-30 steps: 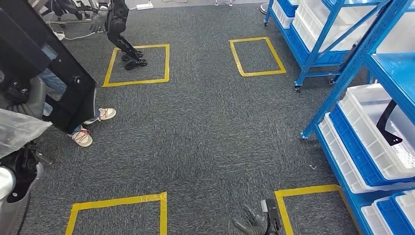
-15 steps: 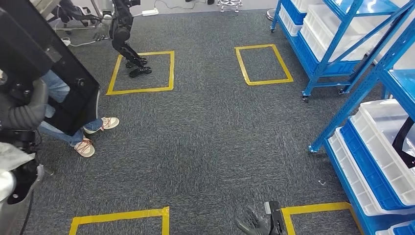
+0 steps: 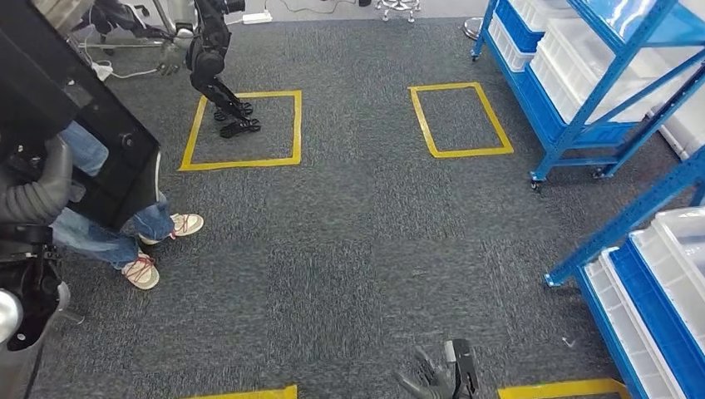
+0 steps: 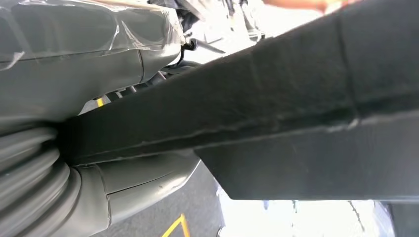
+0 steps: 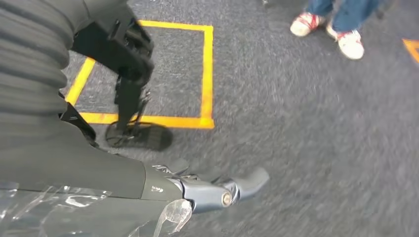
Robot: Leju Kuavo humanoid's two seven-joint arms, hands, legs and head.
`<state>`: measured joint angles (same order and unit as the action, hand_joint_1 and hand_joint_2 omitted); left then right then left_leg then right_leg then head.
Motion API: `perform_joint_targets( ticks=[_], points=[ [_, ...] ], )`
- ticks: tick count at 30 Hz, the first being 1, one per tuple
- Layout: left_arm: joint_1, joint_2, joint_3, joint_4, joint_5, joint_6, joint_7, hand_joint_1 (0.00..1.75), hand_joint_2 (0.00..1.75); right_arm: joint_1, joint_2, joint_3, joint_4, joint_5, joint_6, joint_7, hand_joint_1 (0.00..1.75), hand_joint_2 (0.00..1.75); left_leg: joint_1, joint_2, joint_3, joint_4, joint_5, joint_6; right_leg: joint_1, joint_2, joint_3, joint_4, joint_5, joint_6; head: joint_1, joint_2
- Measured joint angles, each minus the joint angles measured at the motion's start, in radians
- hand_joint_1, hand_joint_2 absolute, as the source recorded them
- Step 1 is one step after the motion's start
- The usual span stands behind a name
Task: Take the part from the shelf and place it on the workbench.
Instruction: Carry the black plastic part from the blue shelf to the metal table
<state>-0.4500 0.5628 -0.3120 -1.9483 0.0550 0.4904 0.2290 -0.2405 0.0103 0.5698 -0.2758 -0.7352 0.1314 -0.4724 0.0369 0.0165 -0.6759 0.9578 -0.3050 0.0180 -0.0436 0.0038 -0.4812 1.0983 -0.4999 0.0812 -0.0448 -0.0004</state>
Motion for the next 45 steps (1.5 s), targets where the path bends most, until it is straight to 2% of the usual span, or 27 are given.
perform_joint_targets(
  ticks=[1,3,4,5,6,7,9,10,11,14,16,18,19,20,21,23,25,29,31,33,34,35,36,38,40,43,45],
  points=[
    [0.001,0.000,0.000,-0.001,0.001,0.002,0.004,1.75,1.75,-0.001,0.000,0.000,0.000,0.000,0.000,0.000,0.00,1.75,-0.003,-0.003,0.012,-0.003,-0.011,0.007,0.003,-0.001,-0.055,0.071,-0.009,-0.004,0.002,0.000],
    [0.002,-0.001,-0.002,-0.001,0.006,0.003,0.014,1.75,1.75,0.000,0.000,0.001,0.000,0.000,-0.001,0.000,0.00,1.75,-0.012,-0.012,0.041,-0.005,-0.039,0.020,0.014,-0.001,-0.157,0.151,-0.097,-0.012,0.003,0.000],
    [0.002,-0.001,-0.004,-0.001,0.007,0.003,0.019,1.75,1.75,0.001,0.001,0.001,0.000,-0.001,-0.001,0.001,0.00,1.75,-0.018,-0.018,0.057,-0.006,-0.054,0.025,0.019,-0.001,-0.193,0.155,-0.147,-0.017,0.004,0.000],
    [0.002,-0.002,-0.006,-0.001,0.008,0.003,0.022,1.75,1.75,0.003,0.001,0.001,0.000,-0.001,-0.002,0.001,0.00,1.75,-0.023,-0.024,0.076,-0.006,-0.070,0.027,0.025,0.000,-0.218,0.137,-0.176,-0.023,0.004,0.000],
    [0.002,-0.002,-0.007,-0.001,0.007,0.003,0.024,1.75,1.75,0.004,0.001,0.001,0.000,-0.001,-0.002,0.001,0.00,1.75,-0.029,-0.028,0.098,-0.006,-0.086,0.029,0.030,0.000,-0.231,0.097,-0.164,-0.033,0.004,0.000],
    [0.002,-0.002,-0.009,-0.001,0.006,0.003,0.026,1.75,1.75,0.005,0.000,0.001,0.000,-0.002,-0.003,0.001,0.00,1.75,-0.032,-0.031,0.116,-0.007,-0.104,0.030,0.037,0.000,-0.235,0.038,-0.104,-0.047,0.004,0.000],
    [0.000,-0.002,-0.011,0.001,0.007,0.006,0.029,1.75,1.75,0.005,-0.001,0.001,0.001,-0.003,-0.003,0.002,0.00,1.75,-0.041,-0.037,0.149,-0.006,-0.135,0.028,0.055,0.005,-0.236,-0.088,0.078,-0.075,0.004,0.000],
    [0.000,-0.003,-0.012,0.002,0.011,0.009,0.031,1.75,1.75,0.005,-0.002,0.002,0.002,-0.004,-0.003,0.003,0.00,1.75,-0.044,-0.040,0.159,-0.005,-0.148,0.025,0.061,0.010,-0.234,-0.129,0.153,-0.084,0.003,0.000],
    [0.000,-0.003,-0.013,0.003,0.015,0.014,0.033,1.75,1.75,0.005,-0.003,0.002,0.002,-0.005,-0.003,0.004,0.00,1.75,-0.047,-0.043,0.169,0.001,-0.155,0.021,0.063,0.012,-0.231,-0.149,0.192,-0.088,0.003,0.000],
    [0.007,-0.003,-0.010,0.006,0.035,0.025,0.030,1.75,1.75,0.001,0.000,0.002,0.002,-0.005,-0.004,0.006,0.00,1.75,-0.047,-0.040,0.164,0.047,-0.167,0.009,0.056,0.013,-0.206,-0.154,0.201,-0.096,0.003,0.000],
    [0.010,-0.003,-0.006,0.007,0.044,0.029,0.024,1.75,1.75,-0.002,0.002,0.002,0.002,-0.006,-0.004,0.006,0.00,1.75,-0.041,-0.033,0.107,0.149,-0.201,-0.003,0.054,0.015,-0.197,-0.156,0.194,-0.103,0.002,0.000],
    [0.019,-0.002,-0.006,0.009,0.049,0.034,0.019,1.75,1.75,-0.003,0.002,0.002,0.002,-0.006,-0.005,0.004,0.00,1.75,-0.034,-0.031,0.029,0.265,-0.261,-0.015,0.054,0.016,-0.195,-0.155,0.186,-0.105,0.001,0.000],
    [0.024,-0.002,-0.006,0.010,0.051,0.035,0.018,1.75,1.75,-0.002,0.002,0.002,0.002,-0.006,-0.005,0.004,0.00,1.75,-0.031,-0.031,0.003,0.292,-0.277,-0.020,0.054,0.017,-0.194,-0.155,0.182,-0.104,0.001,0.000],
    [0.029,-0.002,-0.005,0.011,0.052,0.036,0.017,1.75,1.75,-0.001,0.002,0.002,0.002,-0.006,-0.006,0.003,0.00,1.75,-0.027,-0.030,-0.007,0.284,-0.270,-0.023,0.054,0.018,-0.192,-0.154,0.179,-0.103,0.001,0.000],
    [0.031,-0.002,-0.004,0.012,0.053,0.037,0.016,1.75,1.75,0.000,0.002,0.002,0.002,-0.006,-0.006,0.003,0.00,1.75,-0.025,-0.029,0.001,0.239,-0.241,-0.025,0.053,0.019,-0.190,-0.153,0.176,-0.101,0.001,0.000],
    [0.032,-0.001,0.000,0.013,0.053,0.039,0.016,1.75,1.75,-0.001,0.002,0.002,0.002,-0.006,-0.006,0.002,0.00,1.75,-0.023,-0.028,0.047,0.099,-0.157,-0.026,0.053,0.020,-0.187,-0.148,0.170,-0.095,0.001,0.000],
    [0.031,0.000,0.005,0.013,0.052,0.039,0.016,1.75,1.75,-0.001,0.002,0.002,0.002,-0.007,-0.007,0.002,0.00,1.75,-0.028,-0.028,0.078,0.013,-0.117,-0.014,0.054,0.022,-0.187,-0.146,0.167,-0.086,0.002,0.000],
    [0.032,0.000,0.008,0.013,0.048,0.041,0.021,1.75,1.75,0.002,0.002,0.002,0.002,-0.008,-0.007,0.007,0.00,1.75,-0.031,-0.029,0.089,-0.001,-0.098,0.014,0.052,0.019,-0.193,-0.130,0.152,-0.065,0.002,0.000],
    [0.032,0.000,0.010,0.013,0.045,0.042,0.024,1.75,1.75,0.002,0.002,0.002,0.002,-0.008,-0.006,0.009,0.00,1.75,-0.029,-0.030,0.092,-0.003,-0.094,0.022,0.050,0.013,-0.228,-0.040,0.094,-0.057,0.004,0.000],
    [0.032,0.000,0.010,0.014,0.043,0.043,0.026,1.75,1.75,0.003,0.002,0.002,0.002,-0.008,-0.006,0.011,0.00,1.75,-0.029,-0.033,0.093,-0.003,-0.094,0.024,0.047,0.011,-0.287,0.106,0.022,-0.051,0.004,0.000],
    [0.033,0.000,0.010,0.014,0.042,0.044,0.027,1.75,1.75,0.004,0.002,0.002,0.002,-0.008,-0.006,0.012,0.00,1.75,-0.029,-0.037,0.094,-0.002,-0.095,0.024,0.046,0.011,-0.307,0.156,0.004,-0.049,0.004,0.000],
    [0.033,0.000,0.010,0.014,0.041,0.045,0.028,1.75,1.75,0.004,0.002,0.002,0.002,-0.008,-0.006,0.012,0.00,1.75,-0.029,-0.042,0.094,-0.002,-0.095,0.024,0.044,0.011,-0.308,0.169,0.004,-0.048,0.004,0.000],
    [0.034,0.000,0.011,0.014,0.040,0.046,0.029,1.75,1.75,0.004,0.002,0.002,0.002,-0.009,-0.006,0.012,0.00,1.75,-0.028,-0.049,0.095,-0.002,-0.095,0.024,0.041,0.012,-0.288,0.139,0.020,-0.048,0.004,0.000],
    [0.034,0.000,0.011,0.014,0.037,0.048,0.029,1.75,1.75,0.005,0.002,0.002,0.002,-0.009,-0.006,0.012,0.00,1.75,-0.027,-0.064,0.096,-0.002,-0.096,0.021,0.035,0.030,-0.205,-0.004,0.072,-0.049,0.004,0.000],
    [0.033,0.000,0.013,0.014,0.035,0.053,0.031,1.75,1.75,0.005,0.001,0.002,0.002,-0.009,-0.006,0.013,0.00,1.75,-0.028,-0.079,0.096,0.000,-0.099,0.013,0.032,0.049,-0.145,-0.109,0.098,-0.051,0.004,0.000],
    [0.032,0.001,0.016,0.014,0.031,0.057,0.033,1.75,1.75,0.004,0.001,0.002,0.002,-0.010,-0.004,0.013,0.00,1.75,-0.025,-0.098,0.092,0.000,-0.100,-0.002,0.037,0.031,-0.133,-0.125,0.099,-0.061,0.004,0.000],
    [0.031,0.004,0.018,0.014,0.024,0.059,0.036,1.75,1.75,0.002,0.002,0.002,0.001,-0.010,-0.003,0.014,0.00,1.75,-0.023,-0.077,0.074,0.035,-0.123,-0.013,0.037,0.013,-0.129,-0.128,0.099,-0.074,0.002,0.000]
  ],
)
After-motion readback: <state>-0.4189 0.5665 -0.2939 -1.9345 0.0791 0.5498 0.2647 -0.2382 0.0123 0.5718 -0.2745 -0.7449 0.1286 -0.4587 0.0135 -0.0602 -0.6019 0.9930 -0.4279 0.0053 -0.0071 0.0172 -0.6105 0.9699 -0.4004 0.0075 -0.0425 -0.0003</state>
